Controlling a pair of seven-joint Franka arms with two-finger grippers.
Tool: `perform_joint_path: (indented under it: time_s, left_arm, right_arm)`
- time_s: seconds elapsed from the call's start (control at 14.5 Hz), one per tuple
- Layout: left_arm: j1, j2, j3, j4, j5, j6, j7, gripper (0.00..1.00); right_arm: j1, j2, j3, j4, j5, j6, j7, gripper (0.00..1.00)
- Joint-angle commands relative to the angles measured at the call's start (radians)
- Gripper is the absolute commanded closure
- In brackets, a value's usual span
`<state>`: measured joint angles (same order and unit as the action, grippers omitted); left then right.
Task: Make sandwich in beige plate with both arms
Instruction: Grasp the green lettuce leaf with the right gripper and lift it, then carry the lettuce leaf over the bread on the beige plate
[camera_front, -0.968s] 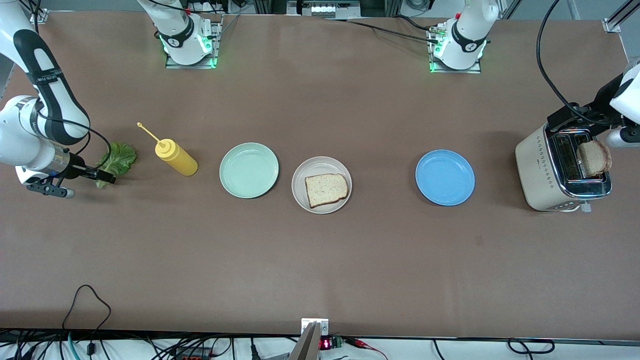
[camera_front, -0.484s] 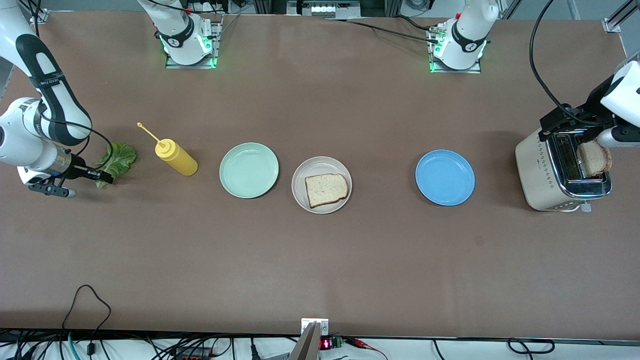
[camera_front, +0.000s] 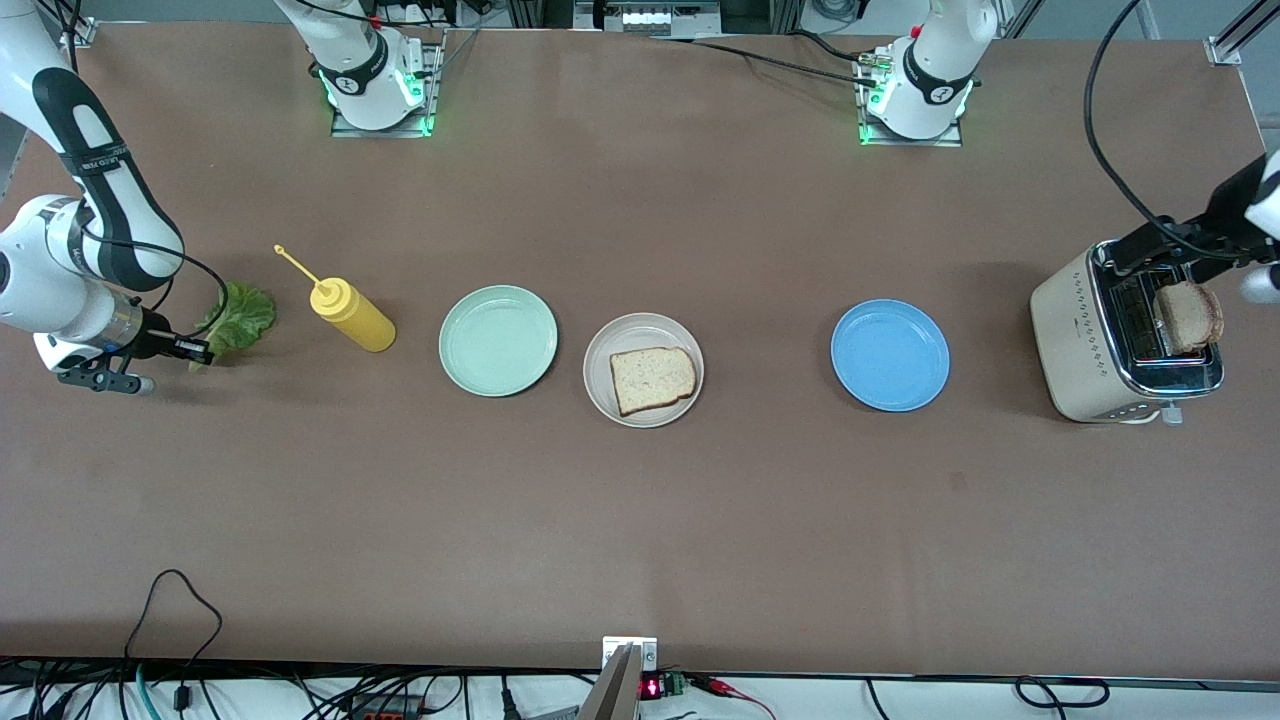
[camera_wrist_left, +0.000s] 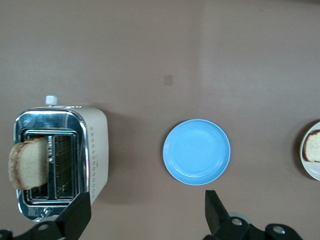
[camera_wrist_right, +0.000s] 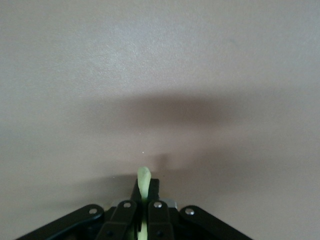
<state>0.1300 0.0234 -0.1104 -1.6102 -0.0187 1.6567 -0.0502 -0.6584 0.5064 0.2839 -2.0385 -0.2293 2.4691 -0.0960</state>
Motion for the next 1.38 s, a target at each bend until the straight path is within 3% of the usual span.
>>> perform_joint_path:
  time_s: [0.0, 0.21, 0.48, 0.76, 1.04, 1.18, 1.31]
  left_arm:
    - [0.01, -0.011, -0.014, -0.016, -0.014, 0.008, 0.012, 0.0]
    - [0.008, -0.016, -0.018, -0.016, -0.01, 0.003, 0.012, 0.0]
    - [0.016, -0.014, -0.017, -0.017, -0.009, 0.002, 0.012, 0.0]
    - [0.016, -0.017, -0.017, -0.016, -0.009, -0.011, 0.01, 0.0]
    - [0.017, -0.014, -0.017, -0.013, -0.014, 0.003, 0.01, 0.0]
    - [0.017, -0.014, -0.017, -0.014, -0.015, 0.006, 0.01, 0.0]
    - [0.017, -0.013, -0.017, -0.013, -0.017, 0.018, 0.01, 0.0]
  right_arm:
    - [-0.02, -0.081, 0.009, -0.008, -0.005, -0.093, -0.065, 1.0]
    - [-0.021, -0.158, 0.012, -0.003, 0.013, -0.194, -0.123, 1.0]
    - [-0.02, -0.261, 0.009, 0.015, 0.146, -0.338, -0.238, 1.0]
    - [-0.003, -0.336, 0.011, 0.128, 0.203, -0.591, -0.238, 1.0]
    - [0.048, -0.359, 0.012, 0.259, 0.289, -0.778, -0.194, 1.0]
    - [0.083, -0.358, 0.011, 0.294, 0.359, -0.823, -0.112, 1.0]
    - [0.141, -0.358, 0.012, 0.299, 0.372, -0.826, 0.025, 1.0]
